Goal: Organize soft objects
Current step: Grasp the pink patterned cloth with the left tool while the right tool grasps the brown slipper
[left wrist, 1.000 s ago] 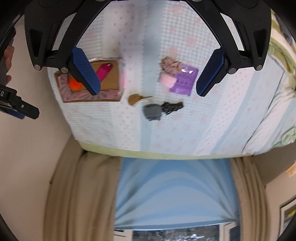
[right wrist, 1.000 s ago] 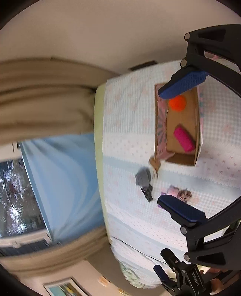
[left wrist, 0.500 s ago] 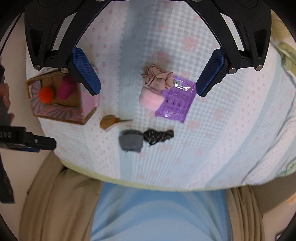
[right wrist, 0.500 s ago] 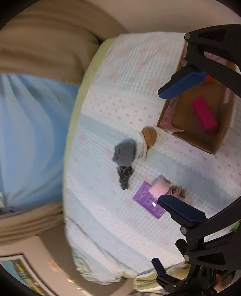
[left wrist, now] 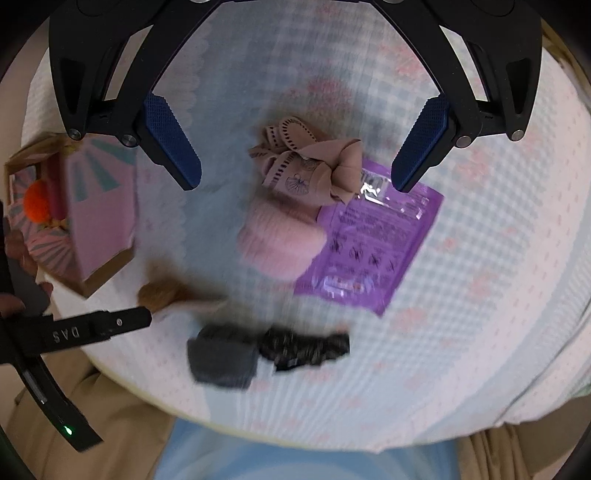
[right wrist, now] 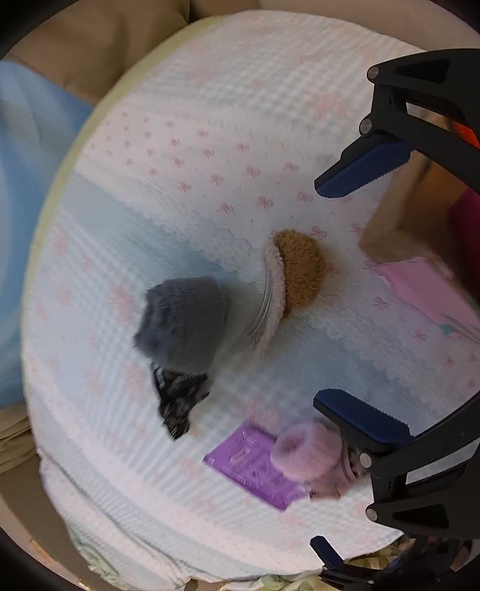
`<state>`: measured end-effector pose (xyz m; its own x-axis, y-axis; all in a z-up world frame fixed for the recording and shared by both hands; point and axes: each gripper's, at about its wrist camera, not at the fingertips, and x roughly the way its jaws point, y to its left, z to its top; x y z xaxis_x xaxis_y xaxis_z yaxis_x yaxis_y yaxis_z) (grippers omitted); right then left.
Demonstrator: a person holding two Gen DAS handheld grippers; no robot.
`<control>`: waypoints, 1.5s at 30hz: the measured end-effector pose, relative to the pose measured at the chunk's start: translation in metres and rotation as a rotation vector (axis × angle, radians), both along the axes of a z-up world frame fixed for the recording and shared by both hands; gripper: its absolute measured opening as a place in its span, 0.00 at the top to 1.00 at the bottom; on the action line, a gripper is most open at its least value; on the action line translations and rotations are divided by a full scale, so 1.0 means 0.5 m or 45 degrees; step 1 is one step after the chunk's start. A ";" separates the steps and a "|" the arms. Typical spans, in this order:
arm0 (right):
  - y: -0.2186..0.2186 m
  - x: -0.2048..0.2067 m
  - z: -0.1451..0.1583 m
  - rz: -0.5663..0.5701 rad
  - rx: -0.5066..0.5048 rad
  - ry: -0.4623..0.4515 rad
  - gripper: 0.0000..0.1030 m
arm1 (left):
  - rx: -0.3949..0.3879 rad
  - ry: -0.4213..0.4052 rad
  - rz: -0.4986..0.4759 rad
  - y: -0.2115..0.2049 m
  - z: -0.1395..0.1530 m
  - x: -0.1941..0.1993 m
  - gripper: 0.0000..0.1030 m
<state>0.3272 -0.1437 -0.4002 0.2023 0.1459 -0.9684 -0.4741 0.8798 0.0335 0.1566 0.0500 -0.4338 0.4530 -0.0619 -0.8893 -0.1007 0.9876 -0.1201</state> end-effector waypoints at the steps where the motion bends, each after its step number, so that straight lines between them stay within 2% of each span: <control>1: 0.008 0.011 -0.022 0.010 -0.021 0.021 0.00 | 0.000 0.026 0.001 0.000 -0.018 0.007 0.01; 4: 0.022 0.036 -0.072 0.031 -0.082 0.077 0.06 | 0.000 0.084 0.006 0.002 -0.056 0.022 0.03; 8: 0.029 0.059 -0.117 0.046 -0.133 0.134 0.07 | 0.018 0.141 0.014 0.003 -0.089 0.037 0.04; 11: 0.036 0.076 -0.141 0.043 -0.165 0.163 0.11 | 0.015 0.161 0.013 0.003 -0.106 0.047 0.08; 15: 0.047 0.096 -0.170 0.044 -0.177 0.221 0.29 | 0.049 0.211 -0.017 -0.010 -0.131 0.065 0.26; 16: 0.050 0.100 -0.179 0.044 -0.187 0.244 0.32 | 0.059 0.220 -0.021 -0.012 -0.136 0.067 0.29; 18: 0.054 0.105 -0.195 0.038 -0.214 0.288 0.37 | 0.060 0.234 -0.024 -0.014 -0.144 0.072 0.43; 20: 0.060 0.108 -0.201 0.039 -0.211 0.304 0.42 | 0.066 0.227 -0.031 -0.013 -0.144 0.074 0.49; 21: 0.061 0.108 -0.201 0.043 -0.209 0.299 0.47 | 0.065 0.225 -0.036 -0.013 -0.143 0.075 0.55; 29: 0.047 0.106 -0.194 0.034 -0.193 0.280 0.56 | 0.056 0.224 -0.060 -0.013 -0.135 0.078 0.65; 37: 0.026 0.082 -0.157 -0.004 -0.146 0.245 0.57 | 0.029 0.196 -0.046 -0.001 -0.111 0.053 0.67; 45: 0.011 0.052 -0.089 -0.013 -0.102 0.186 0.57 | 0.027 0.141 -0.030 0.010 -0.063 0.013 0.68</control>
